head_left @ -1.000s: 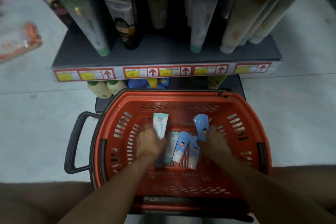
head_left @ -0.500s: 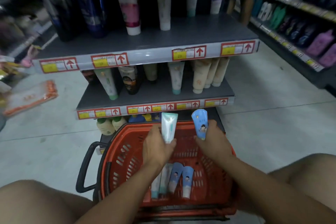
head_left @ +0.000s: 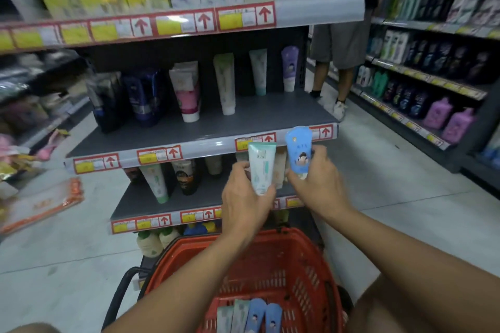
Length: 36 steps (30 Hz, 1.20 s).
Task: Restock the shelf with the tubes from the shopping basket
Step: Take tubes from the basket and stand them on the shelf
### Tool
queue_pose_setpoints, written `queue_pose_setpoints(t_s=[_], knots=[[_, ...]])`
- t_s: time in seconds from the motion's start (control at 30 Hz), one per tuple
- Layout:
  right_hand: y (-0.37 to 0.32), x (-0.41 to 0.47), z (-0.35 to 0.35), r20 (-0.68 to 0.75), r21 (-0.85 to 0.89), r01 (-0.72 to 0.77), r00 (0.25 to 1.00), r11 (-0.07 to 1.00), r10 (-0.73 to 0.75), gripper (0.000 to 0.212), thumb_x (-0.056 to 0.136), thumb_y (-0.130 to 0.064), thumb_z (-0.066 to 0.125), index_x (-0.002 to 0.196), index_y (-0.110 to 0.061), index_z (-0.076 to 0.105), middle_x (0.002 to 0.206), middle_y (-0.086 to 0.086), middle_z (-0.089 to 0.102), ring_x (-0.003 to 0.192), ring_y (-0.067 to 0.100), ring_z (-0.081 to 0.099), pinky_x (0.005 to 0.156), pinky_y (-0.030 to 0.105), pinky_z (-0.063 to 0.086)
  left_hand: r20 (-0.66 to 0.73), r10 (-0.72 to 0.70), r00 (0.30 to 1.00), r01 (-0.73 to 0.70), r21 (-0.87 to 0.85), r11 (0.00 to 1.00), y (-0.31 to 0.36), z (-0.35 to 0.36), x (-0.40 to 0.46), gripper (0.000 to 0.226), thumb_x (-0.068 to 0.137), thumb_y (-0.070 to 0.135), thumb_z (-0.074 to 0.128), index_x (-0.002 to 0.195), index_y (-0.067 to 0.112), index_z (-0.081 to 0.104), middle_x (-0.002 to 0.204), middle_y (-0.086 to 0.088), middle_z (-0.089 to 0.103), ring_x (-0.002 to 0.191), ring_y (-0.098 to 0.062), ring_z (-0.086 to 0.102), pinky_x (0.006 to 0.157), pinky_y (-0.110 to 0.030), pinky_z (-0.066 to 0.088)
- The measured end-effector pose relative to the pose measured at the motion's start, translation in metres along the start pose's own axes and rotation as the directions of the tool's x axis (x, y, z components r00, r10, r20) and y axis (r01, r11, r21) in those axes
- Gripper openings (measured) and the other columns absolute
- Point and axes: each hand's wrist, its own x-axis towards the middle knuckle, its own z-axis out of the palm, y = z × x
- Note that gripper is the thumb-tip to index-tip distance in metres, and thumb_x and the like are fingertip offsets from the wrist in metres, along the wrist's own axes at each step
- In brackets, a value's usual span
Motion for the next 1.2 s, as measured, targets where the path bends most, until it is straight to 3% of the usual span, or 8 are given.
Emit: queue_pose_setpoints(t_s=[0.07, 0.2, 0.4, 0.67, 1.07, 1.2], knots=[[-0.007, 0.016, -0.01, -0.021, -0.008, 0.018, 1.0, 1.0, -0.018, 0.059, 0.078, -0.047, 0.076, 0.117, -0.023, 0.038, 0.109, 0.007, 0.065, 0.094, 0.034, 0.066, 0.073, 0.046, 0.056, -0.018, 0.025, 1.0, -0.026, -0.017, 1.0, 0.015, 0.0, 0.015, 0.055, 0.078, 0.044, 0.082, 0.12, 0.03, 0.049, 0.112, 0.01, 0.066, 0.104, -0.013, 0.064, 0.079, -0.027, 0.051], [-0.016, 0.046, -0.026, -0.069, -0.035, 0.034, 0.997, 0.999, -0.036, 0.062, 0.081, -0.051, 0.076, 0.121, -0.023, 0.038, 0.108, 0.003, 0.062, 0.092, 0.03, 0.066, 0.07, 0.045, 0.058, -0.039, 0.035, 0.999, -0.036, -0.031, 0.999, 0.037, 0.001, 0.045, 0.059, 0.076, 0.051, 0.079, 0.121, 0.033, 0.045, 0.112, 0.011, 0.066, 0.106, -0.013, 0.066, 0.08, -0.038, 0.059], [-0.024, 0.095, -0.034, -0.134, -0.013, 0.058, 0.989, 0.998, -0.059, 0.065, 0.08, -0.052, 0.077, 0.121, -0.025, 0.035, 0.115, 0.005, 0.064, 0.097, 0.028, 0.067, 0.072, 0.047, 0.06, -0.08, 0.064, 0.995, -0.067, -0.035, 0.997, 0.064, 0.006, 0.094, 0.06, 0.08, 0.046, 0.081, 0.124, 0.029, 0.044, 0.117, 0.009, 0.061, 0.11, -0.012, 0.062, 0.076, -0.023, 0.048], [-0.03, 0.153, -0.021, -0.14, 0.037, 0.078, 0.988, 0.996, -0.072, 0.065, 0.081, -0.046, 0.079, 0.122, -0.025, 0.033, 0.117, 0.008, 0.064, 0.098, 0.029, 0.068, 0.073, 0.049, 0.06, -0.134, 0.063, 0.989, -0.069, -0.04, 0.997, 0.082, 0.03, 0.154, 0.06, 0.08, 0.044, 0.083, 0.124, 0.025, 0.047, 0.116, 0.007, 0.063, 0.107, -0.015, 0.064, 0.075, -0.023, 0.044], [-0.011, 0.177, 0.001, -0.116, 0.048, 0.074, 0.991, 0.996, -0.068, 0.074, 0.08, -0.049, 0.078, 0.132, -0.017, 0.037, 0.123, 0.011, 0.06, 0.106, 0.032, 0.064, 0.078, 0.047, 0.057, -0.167, 0.027, 0.986, -0.045, -0.106, 0.993, 0.073, 0.071, 0.181, 0.062, 0.076, 0.039, 0.088, 0.114, 0.032, 0.04, 0.11, 0.008, 0.059, 0.105, -0.017, 0.064, 0.085, -0.037, 0.056], [-0.004, 0.175, 0.0, -0.126, -0.062, 0.062, 0.99, 0.996, -0.069, 0.064, 0.075, -0.051, 0.077, 0.12, -0.015, 0.049, 0.107, 0.008, 0.062, 0.098, 0.028, 0.063, 0.073, 0.042, 0.057, -0.182, 0.028, 0.983, -0.022, 0.036, 0.999, 0.064, 0.077, 0.176, 0.059, 0.074, 0.05, 0.082, 0.115, 0.027, 0.048, 0.107, 0.006, 0.061, 0.102, -0.018, 0.063, 0.077, -0.035, 0.054]])
